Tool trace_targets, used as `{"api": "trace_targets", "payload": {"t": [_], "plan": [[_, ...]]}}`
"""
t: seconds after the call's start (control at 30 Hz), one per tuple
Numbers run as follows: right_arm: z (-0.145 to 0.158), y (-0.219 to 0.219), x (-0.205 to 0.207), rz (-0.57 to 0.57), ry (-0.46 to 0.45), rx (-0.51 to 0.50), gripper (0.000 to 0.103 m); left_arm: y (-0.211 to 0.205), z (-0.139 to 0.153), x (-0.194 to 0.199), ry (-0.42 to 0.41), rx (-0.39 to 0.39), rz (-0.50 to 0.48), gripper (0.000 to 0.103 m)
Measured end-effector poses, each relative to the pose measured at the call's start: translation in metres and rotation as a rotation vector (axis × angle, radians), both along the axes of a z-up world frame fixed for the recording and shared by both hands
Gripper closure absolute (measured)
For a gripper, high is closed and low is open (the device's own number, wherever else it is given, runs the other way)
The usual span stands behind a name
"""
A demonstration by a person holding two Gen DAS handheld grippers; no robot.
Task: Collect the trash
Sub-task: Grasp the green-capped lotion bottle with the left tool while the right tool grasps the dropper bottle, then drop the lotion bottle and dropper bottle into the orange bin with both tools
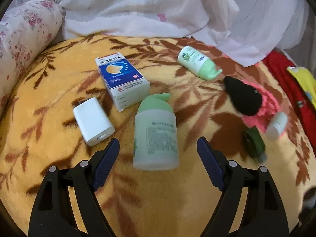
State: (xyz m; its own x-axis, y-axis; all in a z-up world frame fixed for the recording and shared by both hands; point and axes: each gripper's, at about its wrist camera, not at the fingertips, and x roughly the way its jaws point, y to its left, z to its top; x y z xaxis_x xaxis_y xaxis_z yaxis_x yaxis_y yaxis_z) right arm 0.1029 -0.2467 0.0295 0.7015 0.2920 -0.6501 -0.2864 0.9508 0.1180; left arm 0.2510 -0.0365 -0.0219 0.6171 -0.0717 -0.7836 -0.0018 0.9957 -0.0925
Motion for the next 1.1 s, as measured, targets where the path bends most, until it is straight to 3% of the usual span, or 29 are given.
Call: {"api": "trace_targets", "payload": {"t": [0.1, 0.13, 0.17, 0.5, 0.63, 0.8, 1.1], "plan": [[-0.001, 0.002, -0.002, 0.007, -0.001, 0.004, 0.08, -0.002, -0.006, 0.012, 0.028, 0.021, 0.019, 0.029], [-0.002, 0.002, -0.002, 0.009, 0.001, 0.003, 0.08, -0.001, -0.008, 0.016, 0.045, 0.014, 0.013, 0.052], [-0.003, 0.003, -0.002, 0.01, 0.001, 0.003, 0.08, 0.0, -0.01, 0.017, 0.057, 0.002, 0.006, 0.056], [-0.004, 0.012, -0.016, 0.033, 0.004, 0.005, 0.08, 0.01, 0.009, -0.036, 0.009, -0.027, -0.037, 0.056], [-0.003, 0.021, -0.034, 0.058, 0.01, 0.009, 0.079, 0.017, 0.025, -0.091, -0.028, -0.017, -0.08, 0.056], [-0.008, 0.04, -0.07, 0.123, 0.037, 0.019, 0.079, 0.03, 0.031, -0.156, -0.013, -0.035, -0.123, 0.056], [-0.041, 0.08, -0.134, 0.272, 0.179, 0.017, 0.08, 0.045, 0.009, -0.271, 0.092, -0.038, -0.223, 0.056]]}}
